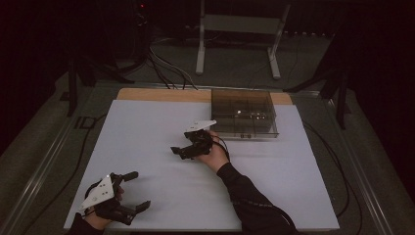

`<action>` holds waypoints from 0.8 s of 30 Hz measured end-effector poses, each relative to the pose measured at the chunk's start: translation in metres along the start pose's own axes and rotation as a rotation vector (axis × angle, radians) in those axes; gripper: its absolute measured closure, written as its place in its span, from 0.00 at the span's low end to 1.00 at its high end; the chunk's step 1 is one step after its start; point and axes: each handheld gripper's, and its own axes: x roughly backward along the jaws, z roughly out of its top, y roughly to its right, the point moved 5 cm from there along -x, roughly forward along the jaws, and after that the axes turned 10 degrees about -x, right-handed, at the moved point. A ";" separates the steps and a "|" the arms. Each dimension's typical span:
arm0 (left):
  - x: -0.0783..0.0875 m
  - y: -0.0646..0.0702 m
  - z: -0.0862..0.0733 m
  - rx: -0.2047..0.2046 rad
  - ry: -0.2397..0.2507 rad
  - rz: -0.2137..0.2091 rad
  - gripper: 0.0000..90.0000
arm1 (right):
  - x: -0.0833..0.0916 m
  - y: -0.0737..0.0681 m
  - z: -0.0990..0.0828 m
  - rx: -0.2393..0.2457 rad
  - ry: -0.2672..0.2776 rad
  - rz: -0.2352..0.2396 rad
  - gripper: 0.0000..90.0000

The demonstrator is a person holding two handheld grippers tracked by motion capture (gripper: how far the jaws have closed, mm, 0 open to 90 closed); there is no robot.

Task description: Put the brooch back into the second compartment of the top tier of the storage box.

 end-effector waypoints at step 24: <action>-0.001 0.001 -0.001 -0.002 -0.009 -0.010 0.01 | -0.024 0.013 -0.012 0.044 -0.151 -0.109 0.67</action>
